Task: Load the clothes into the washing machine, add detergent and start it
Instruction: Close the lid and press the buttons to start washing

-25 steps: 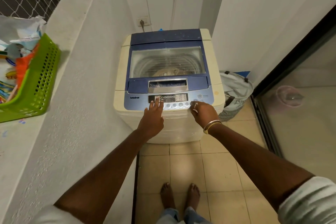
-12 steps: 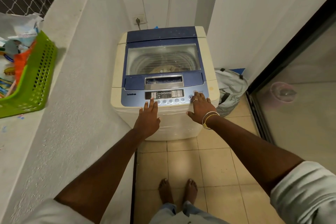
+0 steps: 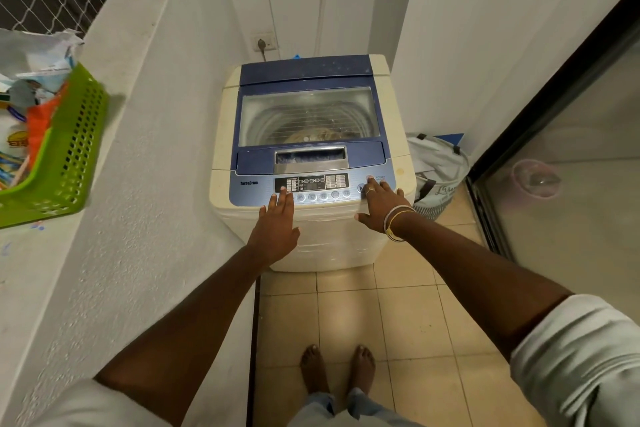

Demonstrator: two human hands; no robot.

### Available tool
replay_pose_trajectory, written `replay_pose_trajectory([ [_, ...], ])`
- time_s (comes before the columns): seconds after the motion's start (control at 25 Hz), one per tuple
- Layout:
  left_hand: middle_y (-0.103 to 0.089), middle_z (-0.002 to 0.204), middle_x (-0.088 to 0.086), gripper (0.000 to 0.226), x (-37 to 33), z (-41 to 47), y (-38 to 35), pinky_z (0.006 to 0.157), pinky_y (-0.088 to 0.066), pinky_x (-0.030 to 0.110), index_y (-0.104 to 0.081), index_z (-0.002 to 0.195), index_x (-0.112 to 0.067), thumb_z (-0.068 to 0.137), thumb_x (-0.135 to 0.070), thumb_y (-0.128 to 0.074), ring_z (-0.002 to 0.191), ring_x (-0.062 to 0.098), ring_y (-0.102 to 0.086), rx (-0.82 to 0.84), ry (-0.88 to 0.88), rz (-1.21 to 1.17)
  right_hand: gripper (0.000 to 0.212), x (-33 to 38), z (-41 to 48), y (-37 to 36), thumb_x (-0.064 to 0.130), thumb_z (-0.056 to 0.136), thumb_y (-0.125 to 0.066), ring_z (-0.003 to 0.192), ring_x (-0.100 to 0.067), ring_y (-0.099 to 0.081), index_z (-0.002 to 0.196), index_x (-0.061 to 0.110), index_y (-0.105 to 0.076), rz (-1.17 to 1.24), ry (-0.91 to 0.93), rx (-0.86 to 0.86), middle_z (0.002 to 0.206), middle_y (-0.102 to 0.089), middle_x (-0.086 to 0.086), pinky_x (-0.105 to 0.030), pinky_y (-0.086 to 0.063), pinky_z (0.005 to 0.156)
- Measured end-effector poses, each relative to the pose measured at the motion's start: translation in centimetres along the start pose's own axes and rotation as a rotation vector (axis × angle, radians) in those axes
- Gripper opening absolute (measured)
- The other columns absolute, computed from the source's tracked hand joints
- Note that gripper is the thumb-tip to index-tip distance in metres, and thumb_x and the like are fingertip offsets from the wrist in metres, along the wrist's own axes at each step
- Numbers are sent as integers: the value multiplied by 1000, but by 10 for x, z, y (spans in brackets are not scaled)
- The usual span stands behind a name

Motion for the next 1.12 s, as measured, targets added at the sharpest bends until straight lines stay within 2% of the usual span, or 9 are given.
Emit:
replay_pose_trajectory([
  [0.2, -1, 166, 10, 82, 3, 4, 2, 121, -13, 50, -9, 158, -11, 96, -35, -57, 153, 33, -7, -12, 4, 1, 74, 1, 2, 9, 52, 87, -62, 141, -31, -30, 146, 18, -34, 28, -2, -27, 157, -24, -4, -55, -37, 109],
  [0.4, -1, 166, 10, 81, 3, 7, 1, 121, -13, 49, -9, 158, -11, 97, -37, -56, 153, 32, -7, -24, -1, 8, 67, 0, 1, 13, 51, 86, -64, 128, -30, -40, 141, 19, -40, 25, -3, -56, 142, -38, -1, -50, -49, 96],
  [0.56, -1, 166, 10, 81, 0, 9, 2, 121, -12, 48, -8, 158, -12, 97, -37, -56, 153, 32, -6, -42, -11, -9, 58, 0, 3, 20, 48, 86, -65, 126, -28, -43, 133, 20, -46, 58, -26, -74, 132, -52, -2, -47, -47, 94],
  [0.72, 1, 166, 8, 81, -1, 11, 0, 122, -10, 47, -7, 158, -12, 97, -37, -55, 153, 30, -4, -44, -12, -28, 47, -5, 5, 34, 40, 88, -58, 122, -27, -45, 129, 21, -46, -41, -19, -67, 124, -60, -4, -45, -41, 92],
  [0.84, 4, 166, 8, 81, -5, 9, -2, 123, -9, 47, -4, 158, -13, 98, -37, -54, 153, 30, -2, -35, -19, -40, 42, -9, 5, 39, 29, 89, -56, 121, -28, -45, 129, 22, -45, -74, -24, -30, 120, -60, -7, -46, -39, 94],
  [0.96, 5, 166, 8, 81, -9, 5, -2, 123, -9, 47, -3, 158, -14, 98, -37, -53, 153, 30, -2, -35, -30, -51, 50, -6, 3, 33, 31, 86, -60, 124, -27, -44, 132, 24, -42, -78, -4, -7, 132, -55, -3, -47, -40, 95],
  [1.12, 3, 166, 9, 81, -8, 0, 2, 122, -9, 47, -5, 158, -12, 98, -36, -54, 153, 31, -2, -48, -46, -50, 64, 2, -12, 13, 38, 90, -59, 133, -27, -38, 146, 16, -34, -83, 13, -41, 158, -24, -3, -48, -45, 97],
])
Point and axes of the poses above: each hand's wrist, its own z-axis towards the middle knuckle, its own y-axis out of the back of the hand, x = y × z, the point moved 8 cm from there along z, towards the middle knuckle
